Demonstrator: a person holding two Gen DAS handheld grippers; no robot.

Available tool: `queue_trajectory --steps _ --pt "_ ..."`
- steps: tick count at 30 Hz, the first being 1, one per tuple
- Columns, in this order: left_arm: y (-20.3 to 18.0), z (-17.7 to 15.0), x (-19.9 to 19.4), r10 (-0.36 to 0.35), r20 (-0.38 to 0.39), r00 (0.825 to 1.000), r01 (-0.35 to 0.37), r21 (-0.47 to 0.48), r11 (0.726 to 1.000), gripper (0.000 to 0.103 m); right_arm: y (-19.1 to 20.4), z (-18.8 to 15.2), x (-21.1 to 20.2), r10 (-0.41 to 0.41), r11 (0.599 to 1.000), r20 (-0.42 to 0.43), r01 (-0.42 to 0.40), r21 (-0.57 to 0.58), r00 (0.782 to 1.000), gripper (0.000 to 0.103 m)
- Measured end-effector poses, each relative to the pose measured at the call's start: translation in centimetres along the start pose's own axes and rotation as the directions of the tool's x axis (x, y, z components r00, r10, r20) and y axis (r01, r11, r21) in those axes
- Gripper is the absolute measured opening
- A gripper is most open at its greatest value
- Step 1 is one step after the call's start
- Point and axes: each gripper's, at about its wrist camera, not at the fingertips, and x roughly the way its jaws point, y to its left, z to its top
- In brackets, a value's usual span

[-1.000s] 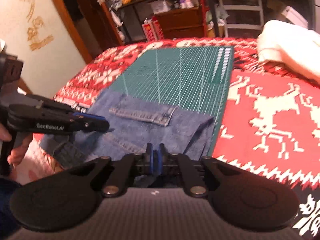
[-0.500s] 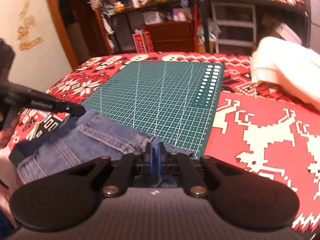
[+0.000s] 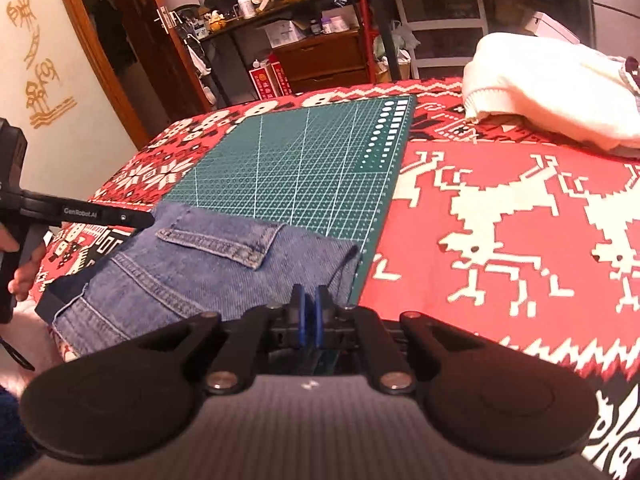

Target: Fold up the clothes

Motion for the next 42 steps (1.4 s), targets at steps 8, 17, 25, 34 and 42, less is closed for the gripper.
queue_trajectory --steps 8,17,25,34,42 --pt "-0.1 1.6 -0.8 -0.03 0.048 0.998 0.031 -0.005 1.0 0.01 -0.2 2.2 -1.3 -0.026 0.999 0.058 0.024 0.044 0.998 0.007" --pt "-0.4 2.5 2.3 -0.014 0.01 1.0 0.014 -0.008 1.0 0.021 0.2 2.5 2.5 -0.038 0.999 0.051 0.038 0.014 0.998 0.009" --pt "-0.3 2.6 1.7 -0.007 -0.001 1.0 0.007 0.002 1.0 0.019 -0.4 0.8 1.1 -0.036 0.999 0.015 0.036 0.008 0.999 0.008" --pt "-2.4 2.3 -2.8 -0.111 0.068 0.991 0.107 0.069 0.992 0.01 2.1 1.9 -2.1 -0.023 0.995 0.064 0.029 -0.092 0.998 0.012" --pt "-5.5 -1.1 -0.7 -0.135 -0.046 0.99 0.141 0.158 0.977 0.012 5.6 2.2 1.3 0.022 0.979 -0.015 -0.024 -0.202 1.0 0.012"
